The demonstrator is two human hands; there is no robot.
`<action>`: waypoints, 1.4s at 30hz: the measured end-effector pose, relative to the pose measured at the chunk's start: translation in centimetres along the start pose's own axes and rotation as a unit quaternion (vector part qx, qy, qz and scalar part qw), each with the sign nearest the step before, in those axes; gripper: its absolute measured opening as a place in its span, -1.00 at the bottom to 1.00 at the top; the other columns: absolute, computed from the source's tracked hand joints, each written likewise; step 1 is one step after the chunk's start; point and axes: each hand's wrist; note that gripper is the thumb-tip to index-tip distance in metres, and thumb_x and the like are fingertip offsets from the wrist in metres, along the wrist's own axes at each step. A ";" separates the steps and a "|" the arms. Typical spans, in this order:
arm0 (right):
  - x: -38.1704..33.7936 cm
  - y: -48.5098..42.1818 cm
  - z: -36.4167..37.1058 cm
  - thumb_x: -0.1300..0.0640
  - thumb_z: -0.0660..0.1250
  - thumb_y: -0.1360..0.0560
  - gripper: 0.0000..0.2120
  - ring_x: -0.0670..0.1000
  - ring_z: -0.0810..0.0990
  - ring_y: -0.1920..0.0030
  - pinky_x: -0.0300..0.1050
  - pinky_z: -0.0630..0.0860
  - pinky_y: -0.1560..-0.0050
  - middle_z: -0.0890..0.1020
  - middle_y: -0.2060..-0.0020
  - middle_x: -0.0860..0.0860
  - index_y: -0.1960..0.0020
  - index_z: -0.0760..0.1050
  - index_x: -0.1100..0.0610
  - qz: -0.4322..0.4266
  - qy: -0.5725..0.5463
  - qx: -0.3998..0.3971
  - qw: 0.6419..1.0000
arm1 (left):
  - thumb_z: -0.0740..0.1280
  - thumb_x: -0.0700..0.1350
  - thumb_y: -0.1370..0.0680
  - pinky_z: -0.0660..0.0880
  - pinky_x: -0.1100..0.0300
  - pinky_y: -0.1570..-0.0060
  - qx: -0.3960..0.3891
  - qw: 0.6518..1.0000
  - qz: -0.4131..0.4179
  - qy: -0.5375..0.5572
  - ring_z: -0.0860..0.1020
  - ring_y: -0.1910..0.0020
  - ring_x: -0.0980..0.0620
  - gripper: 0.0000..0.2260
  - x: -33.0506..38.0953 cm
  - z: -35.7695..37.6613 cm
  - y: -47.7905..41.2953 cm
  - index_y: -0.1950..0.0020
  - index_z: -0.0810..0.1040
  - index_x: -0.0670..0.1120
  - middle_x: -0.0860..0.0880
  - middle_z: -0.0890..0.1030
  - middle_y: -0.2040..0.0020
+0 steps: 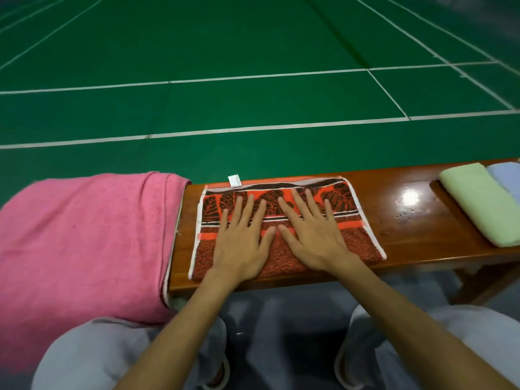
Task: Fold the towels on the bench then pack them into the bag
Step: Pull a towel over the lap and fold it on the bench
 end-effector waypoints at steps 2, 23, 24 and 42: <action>1.7 0.0 -0.3 -0.35 -0.27 -0.59 -0.32 0.11 -0.22 -0.64 0.30 -0.18 -0.59 -0.14 -0.65 -0.02 -0.66 -0.17 -0.16 0.024 0.014 -0.004 1.000 | -0.17 0.33 -0.63 -0.15 -0.11 -0.62 0.015 0.999 -0.034 -0.006 -0.16 -0.67 -0.03 -0.33 -1.8 -0.1 -0.1 -0.70 -0.03 0.08 -0.02 -0.09 -0.69; 9.0 1.0 -5.1 -0.15 0.52 -0.44 -0.65 0.15 0.66 0.15 0.01 0.61 0.07 0.69 0.18 0.12 0.18 0.60 0.15 0.320 -0.205 -0.045 0.924 | -0.18 0.34 -0.66 -0.22 -0.15 -0.61 0.007 1.000 -0.014 -0.009 -0.25 -0.65 -0.13 -0.35 2.4 0.5 0.8 -0.69 -0.11 0.08 -0.09 -0.16 -0.68; 9.3 1.0 -5.3 -0.08 0.51 -0.48 -0.71 0.13 0.66 0.17 -0.02 0.60 0.10 0.69 0.21 0.10 0.19 0.61 0.15 0.306 -0.244 -0.028 0.920 | -0.17 0.34 -0.66 -0.23 -0.15 -0.61 0.007 1.000 -0.016 -0.006 -0.25 -0.65 -0.13 -0.35 2.7 0.6 0.7 -0.69 -0.11 0.08 -0.09 -0.17 -0.68; -4.0 -1.8 -9.2 0.17 0.49 -0.45 -0.71 -0.01 0.64 0.05 -0.11 0.58 0.00 0.65 -0.08 0.12 -0.13 0.54 0.20 -0.060 -0.588 -0.087 0.802 | 0.22 0.20 -0.61 0.62 0.01 0.01 -0.070 0.475 -0.172 0.860 0.67 -0.01 -0.11 -0.51 2.2 -8.5 -1.5 -0.36 0.53 -0.12 -0.16 0.67 -0.11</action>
Point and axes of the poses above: each hand's wrist, its own y-axis away from the middle knuckle, its own z-axis out of the palm, x = y × z
